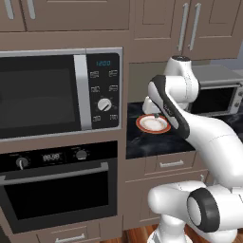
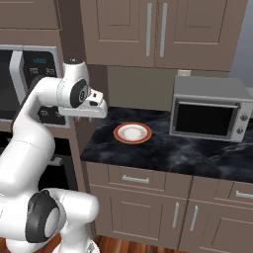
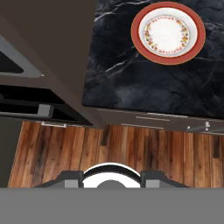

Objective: Take the fish from the oven and place it on the plate on the counter.

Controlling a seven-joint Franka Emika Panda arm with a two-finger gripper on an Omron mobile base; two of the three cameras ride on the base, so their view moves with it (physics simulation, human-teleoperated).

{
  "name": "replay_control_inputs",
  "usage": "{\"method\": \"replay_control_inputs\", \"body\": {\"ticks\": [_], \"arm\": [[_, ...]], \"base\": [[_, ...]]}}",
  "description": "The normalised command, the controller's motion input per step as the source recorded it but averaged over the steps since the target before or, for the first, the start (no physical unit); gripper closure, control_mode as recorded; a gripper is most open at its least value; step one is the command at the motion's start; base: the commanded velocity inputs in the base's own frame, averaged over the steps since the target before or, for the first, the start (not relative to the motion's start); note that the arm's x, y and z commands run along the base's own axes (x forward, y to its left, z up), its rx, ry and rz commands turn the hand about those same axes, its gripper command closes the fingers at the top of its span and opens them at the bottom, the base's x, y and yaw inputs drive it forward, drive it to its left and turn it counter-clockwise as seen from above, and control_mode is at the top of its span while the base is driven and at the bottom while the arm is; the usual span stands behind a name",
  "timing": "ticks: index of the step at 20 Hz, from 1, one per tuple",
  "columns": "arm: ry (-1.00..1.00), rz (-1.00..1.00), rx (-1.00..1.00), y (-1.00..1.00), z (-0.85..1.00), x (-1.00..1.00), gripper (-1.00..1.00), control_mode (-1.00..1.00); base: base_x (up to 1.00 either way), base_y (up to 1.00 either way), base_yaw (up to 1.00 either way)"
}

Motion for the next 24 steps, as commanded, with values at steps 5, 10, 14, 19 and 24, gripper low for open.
{"method": "replay_control_inputs", "body": {"ticks": [5, 10, 14, 19, 24], "arm": [[-0.01, 0.02, 0.00, 0.00, 0.00, -0.34, -1.00, -1.00], [-0.03, 0.04, -0.05, 0.10, 0.00, -0.65, -1.00, -1.00], [-0.04, 0.10, -0.11, 0.39, -0.04, -0.71, -1.00, -1.00], [-0.07, 0.11, -0.13, 0.42, -0.04, -0.65, -1.00, -1.00], [-0.08, 0.09, -0.10, 0.33, 0.00, -0.41, -1.00, -1.00]], "base": [[0.00, 0.00, 0.00], [0.00, 0.00, 0.00], [0.00, 0.00, 0.00], [0.00, 0.00, 0.00], [0.00, 0.00, 0.00]]}}
